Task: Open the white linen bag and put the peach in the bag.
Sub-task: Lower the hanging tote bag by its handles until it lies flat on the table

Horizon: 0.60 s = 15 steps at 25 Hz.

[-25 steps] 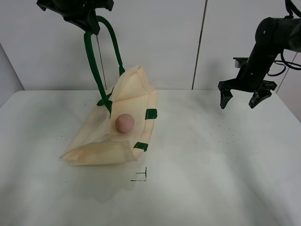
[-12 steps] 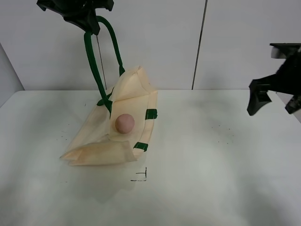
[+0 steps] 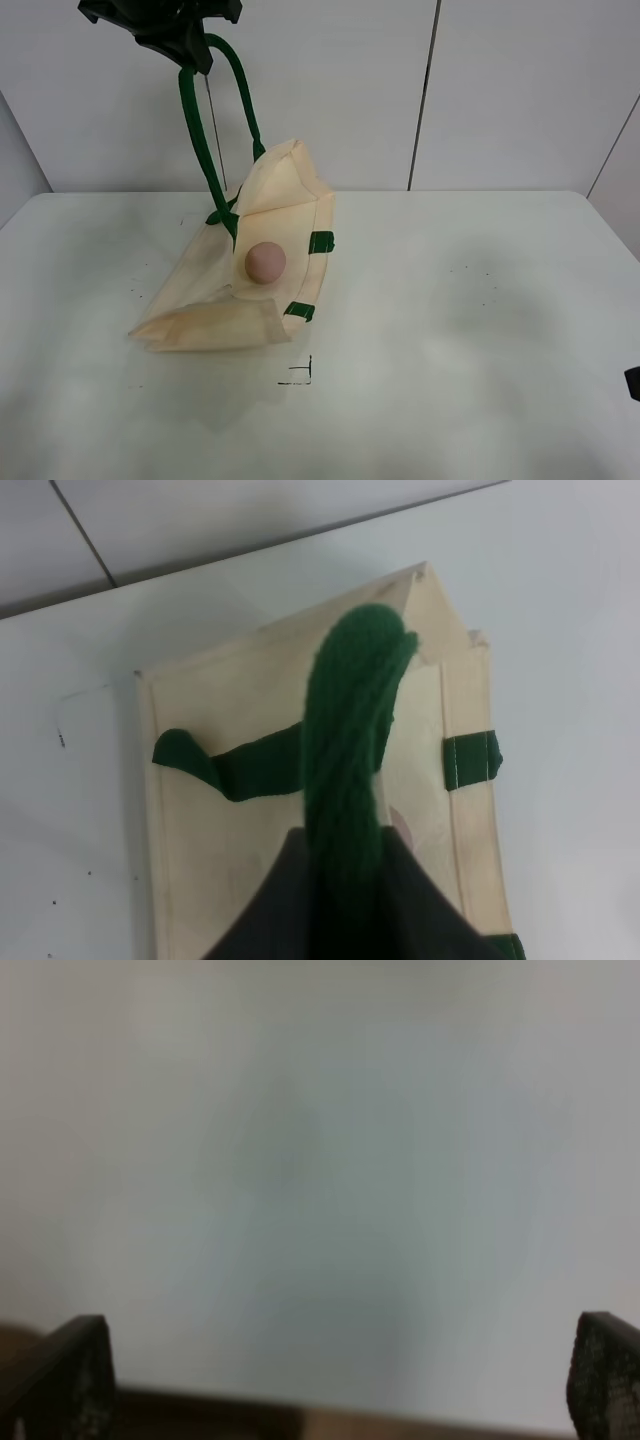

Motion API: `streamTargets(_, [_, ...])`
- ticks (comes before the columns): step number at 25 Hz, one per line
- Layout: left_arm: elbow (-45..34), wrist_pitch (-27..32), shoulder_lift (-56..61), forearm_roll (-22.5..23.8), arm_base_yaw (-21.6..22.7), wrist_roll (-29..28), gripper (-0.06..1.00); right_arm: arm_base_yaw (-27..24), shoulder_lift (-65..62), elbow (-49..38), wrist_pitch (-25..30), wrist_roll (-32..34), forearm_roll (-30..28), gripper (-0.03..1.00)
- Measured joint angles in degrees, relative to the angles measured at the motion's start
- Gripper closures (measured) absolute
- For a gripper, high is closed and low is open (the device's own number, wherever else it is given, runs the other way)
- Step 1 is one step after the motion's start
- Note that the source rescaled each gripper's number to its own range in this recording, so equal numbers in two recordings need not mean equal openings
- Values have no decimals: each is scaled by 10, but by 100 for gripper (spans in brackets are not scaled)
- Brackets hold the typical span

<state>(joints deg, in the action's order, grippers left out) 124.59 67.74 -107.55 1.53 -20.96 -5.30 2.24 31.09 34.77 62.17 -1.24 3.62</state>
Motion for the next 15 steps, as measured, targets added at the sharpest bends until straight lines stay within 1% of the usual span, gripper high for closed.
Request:
streamTargets(3, [0, 0, 0, 0, 0, 0, 94, 1, -116, -45, -25, 0, -9, -3])
streamTargets(7, [0, 0, 0, 0, 0, 0, 94, 1, -226, -64, -30, 2, -18, -3])
streamTargets(11, [0, 0, 0, 0, 0, 0, 94, 1, -286, -66, -31, 12, -28, -3])
streamTargets(15, [0, 0, -9, 0, 0, 0, 94, 1, -313, -66, -31, 12, -30, -3])
